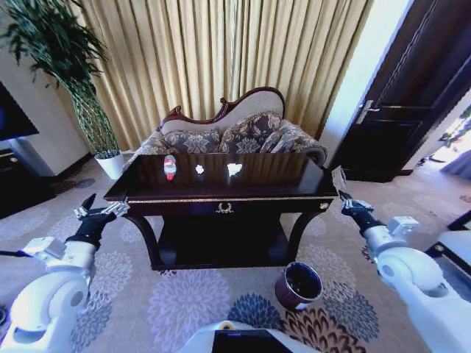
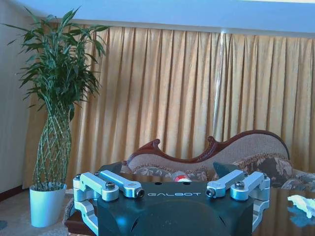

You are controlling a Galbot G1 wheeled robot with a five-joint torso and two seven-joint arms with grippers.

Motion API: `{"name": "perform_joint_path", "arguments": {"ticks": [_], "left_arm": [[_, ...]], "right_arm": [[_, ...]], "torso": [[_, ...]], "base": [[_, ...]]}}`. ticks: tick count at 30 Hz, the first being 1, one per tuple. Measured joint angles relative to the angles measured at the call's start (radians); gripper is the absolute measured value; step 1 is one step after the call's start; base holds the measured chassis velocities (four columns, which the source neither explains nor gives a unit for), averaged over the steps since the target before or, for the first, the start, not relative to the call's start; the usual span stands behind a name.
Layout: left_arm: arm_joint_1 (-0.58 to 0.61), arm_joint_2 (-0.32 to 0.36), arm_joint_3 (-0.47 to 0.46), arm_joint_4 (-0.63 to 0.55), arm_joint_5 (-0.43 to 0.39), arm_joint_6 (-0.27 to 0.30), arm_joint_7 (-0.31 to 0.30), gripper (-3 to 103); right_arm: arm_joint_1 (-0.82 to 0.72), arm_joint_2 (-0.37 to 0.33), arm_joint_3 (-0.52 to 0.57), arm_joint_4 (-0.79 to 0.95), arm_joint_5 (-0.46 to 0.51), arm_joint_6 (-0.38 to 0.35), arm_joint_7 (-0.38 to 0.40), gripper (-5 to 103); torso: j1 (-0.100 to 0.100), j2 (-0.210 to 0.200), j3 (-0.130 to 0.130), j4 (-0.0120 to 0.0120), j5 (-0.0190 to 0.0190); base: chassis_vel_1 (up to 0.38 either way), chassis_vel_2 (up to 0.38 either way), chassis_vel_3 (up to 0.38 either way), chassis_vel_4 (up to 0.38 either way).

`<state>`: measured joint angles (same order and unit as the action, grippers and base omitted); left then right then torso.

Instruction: Move to the front of the table and place the trash on the table into the trash bin.

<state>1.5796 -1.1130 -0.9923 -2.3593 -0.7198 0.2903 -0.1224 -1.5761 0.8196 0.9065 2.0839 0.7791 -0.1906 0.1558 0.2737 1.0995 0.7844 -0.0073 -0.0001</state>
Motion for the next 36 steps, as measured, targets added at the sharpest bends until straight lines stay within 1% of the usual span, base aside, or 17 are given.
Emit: {"name": "perform_joint_path", "arguments": {"ticks": [3, 7, 8, 11, 12, 14, 15, 17, 20, 21, 24, 25, 27, 29, 31, 33, 36], "left_arm": [[0.000, 0.000, 0.000, 0.000, 0.000, 0.000, 0.000, 100], [-0.003, -0.001, 0.000, 0.002, 0.000, 0.000, 0.000, 100], [-0.005, -0.002, 0.000, 0.004, 0.000, 0.000, 0.000, 100], [-0.006, -0.003, 0.000, 0.007, 0.000, 0.000, 0.000, 100], [-0.006, -0.005, -0.001, 0.008, 0.000, 0.000, -0.001, 100], [-0.006, -0.005, -0.001, 0.008, 0.000, 0.000, 0.000, 100], [-0.006, -0.007, -0.001, 0.005, 0.000, 0.000, 0.000, 100], [-0.005, -0.008, -0.001, 0.003, 0.000, 0.000, 0.000, 100], [-0.002, -0.008, -0.001, -0.001, -0.001, -0.001, 0.000, 100], [-0.002, -0.008, -0.001, -0.001, -0.001, -0.001, 0.000, 100], [0.003, -0.009, -0.006, -0.001, -0.001, -0.009, 0.004, 100], [0.003, -0.009, -0.006, -0.001, -0.001, -0.009, 0.004, 100], [0.009, -0.013, -0.011, 0.000, -0.001, -0.015, 0.008, 100], [0.010, -0.014, -0.012, 0.000, 0.000, -0.015, 0.008, 100], [0.013, -0.015, -0.015, -0.002, 0.000, -0.016, 0.008, 100], [0.013, -0.015, -0.015, -0.003, 0.000, -0.016, 0.008, 100], [0.015, -0.018, -0.022, -0.010, 0.000, -0.016, 0.007, 100]], "right_arm": [[-0.011, 0.010, -0.001, -0.007, -0.006, 0.000, -0.002, 0], [-0.062, 0.035, 0.020, -0.025, -0.031, 0.000, -0.032, 0], [-0.093, 0.047, 0.028, -0.041, -0.048, -0.001, -0.053, 0], [-0.112, 0.061, 0.025, -0.064, -0.059, -0.004, -0.060, 0], [-0.121, 0.083, 0.000, -0.110, -0.088, -0.005, -0.069, 0], [-0.122, 0.093, -0.015, -0.130, -0.103, -0.004, -0.073, 0], [-0.121, 0.119, -0.056, -0.195, -0.148, 0.005, -0.085, 0], [-0.119, 0.127, -0.073, -0.223, -0.165, 0.012, -0.089, 0], [-0.094, 0.160, -0.156, -0.368, -0.246, 0.062, -0.100, 0], [-0.094, 0.160, -0.156, -0.368, -0.246, 0.062, -0.100, 0], [-0.039, 0.173, -0.216, -0.477, -0.296, 0.088, -0.100, 0], [-0.039, 0.173, -0.216, -0.477, -0.296, 0.088, -0.100, 0], [0.018, 0.178, -0.261, -0.561, -0.336, 0.104, -0.100, 0], [0.033, 0.180, -0.272, -0.582, -0.345, 0.108, -0.100, 0], [0.083, 0.180, -0.307, -0.647, -0.360, 0.113, -0.101, 0], [0.088, 0.180, -0.311, -0.654, -0.362, 0.113, -0.102, 0], [0.147, 0.177, -0.354, -0.749, -0.390, 0.125, -0.106, 0]], "torso": [[0.000, 0.000, 0.000, -0.0001, 0.0000], [0.000, 0.000, 0.000, -0.0001, -0.0002], [0.001, 0.000, 0.000, -0.0003, -0.0002], [0.001, 0.000, 0.000, -0.0003, -0.0002], [0.001, 0.000, 0.000, -0.0001, -0.0004], [0.000, 0.000, 0.000, -0.0001, -0.0002], [0.000, 0.000, 0.000, -0.0001, -0.0001], [0.000, 0.000, 0.000, -0.0001, 0.0000], [0.000, 0.000, 0.000, -0.0004, 0.0001], [0.000, 0.000, 0.000, -0.0004, 0.0001], [0.000, 0.000, 0.000, 0.0000, 0.0000], [0.000, 0.000, 0.000, 0.0000, 0.0000], [0.000, 0.000, 0.000, 0.0000, 0.0000], [0.000, 0.000, 0.000, 0.0002, -0.0002], [0.000, 0.000, 0.000, 0.0001, -0.0002], [0.000, 0.000, 0.000, 0.0001, -0.0002], [0.000, 0.000, 0.000, 0.0000, -0.0001]], "base": [[0.016, -0.041, -0.027, 0.015], [0.000, 0.000, 0.000, 0.000], [0.000, 0.000, 0.000, 0.000], [0.000, 0.000, 0.000, 0.000], [0.000, 0.000, 0.000, 0.000], [0.000, 0.000, 0.000, 0.000], [0.000, 0.000, 0.000, 0.000], [0.000, 0.000, 0.000, 0.000], [0.000, 0.000, 0.000, 0.000], [0.000, 0.000, 0.000, 0.000], [0.000, 0.000, 0.000, 0.000], [0.000, 0.000, 0.000, 0.000], [0.000, 0.000, 0.000, 0.000], [0.000, 0.000, 0.000, 0.000], [0.000, 0.000, 0.000, 0.000], [0.000, 0.000, 0.000, 0.000], [0.000, 0.000, 0.000, 0.000]]}}
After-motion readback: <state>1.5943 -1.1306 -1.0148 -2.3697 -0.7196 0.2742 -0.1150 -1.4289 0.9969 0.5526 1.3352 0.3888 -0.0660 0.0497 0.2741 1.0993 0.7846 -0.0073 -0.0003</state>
